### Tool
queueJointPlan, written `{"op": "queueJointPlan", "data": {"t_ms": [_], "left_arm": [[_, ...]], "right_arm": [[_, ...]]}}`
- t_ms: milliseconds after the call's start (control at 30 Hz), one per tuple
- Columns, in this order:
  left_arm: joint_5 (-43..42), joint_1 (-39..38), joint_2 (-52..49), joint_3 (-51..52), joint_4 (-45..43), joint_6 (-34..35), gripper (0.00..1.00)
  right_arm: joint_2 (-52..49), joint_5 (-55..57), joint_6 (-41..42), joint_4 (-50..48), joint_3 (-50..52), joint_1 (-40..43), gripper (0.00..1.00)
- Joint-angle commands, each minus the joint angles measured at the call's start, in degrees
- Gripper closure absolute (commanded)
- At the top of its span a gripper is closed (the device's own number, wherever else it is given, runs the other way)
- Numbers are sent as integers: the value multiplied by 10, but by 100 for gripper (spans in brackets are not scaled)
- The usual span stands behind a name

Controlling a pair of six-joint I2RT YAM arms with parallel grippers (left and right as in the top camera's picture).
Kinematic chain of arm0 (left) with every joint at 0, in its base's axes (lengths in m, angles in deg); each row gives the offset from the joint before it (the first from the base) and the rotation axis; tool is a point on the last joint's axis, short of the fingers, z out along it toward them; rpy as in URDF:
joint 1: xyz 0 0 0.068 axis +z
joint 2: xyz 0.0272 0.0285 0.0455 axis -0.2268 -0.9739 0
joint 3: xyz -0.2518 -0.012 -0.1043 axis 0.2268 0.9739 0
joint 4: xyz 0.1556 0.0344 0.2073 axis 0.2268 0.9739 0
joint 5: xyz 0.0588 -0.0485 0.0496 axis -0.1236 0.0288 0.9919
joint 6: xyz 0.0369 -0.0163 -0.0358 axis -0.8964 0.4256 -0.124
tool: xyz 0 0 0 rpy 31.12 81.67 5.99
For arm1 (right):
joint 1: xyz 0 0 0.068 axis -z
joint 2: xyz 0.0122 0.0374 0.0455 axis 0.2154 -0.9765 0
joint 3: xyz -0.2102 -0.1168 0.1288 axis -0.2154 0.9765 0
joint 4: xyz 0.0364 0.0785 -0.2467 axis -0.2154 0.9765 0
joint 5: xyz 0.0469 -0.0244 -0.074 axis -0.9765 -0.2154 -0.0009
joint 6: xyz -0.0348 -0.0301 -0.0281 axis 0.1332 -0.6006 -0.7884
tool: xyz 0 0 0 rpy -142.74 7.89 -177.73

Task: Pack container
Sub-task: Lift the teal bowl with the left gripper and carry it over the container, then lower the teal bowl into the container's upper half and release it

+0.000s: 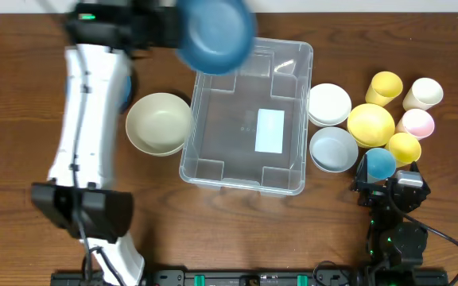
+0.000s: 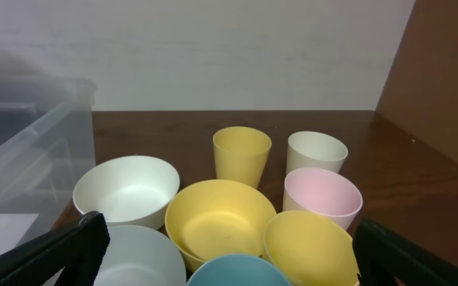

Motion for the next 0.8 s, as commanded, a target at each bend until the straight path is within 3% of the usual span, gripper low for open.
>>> {"op": "queueJointPlan", "data": {"t_ms": [0,200,767], "left_arm": [[119,-56,-31,-10,-9,21,94],[145,-105,-97,-9,-5,21,94],[152,-107,-174,-8,7,19,94]], "right_arm": [[4,3,8,2,1,-5,1],[4,3,8,2,1,-5,1],[4,3,8,2,1,-5,1]]}}
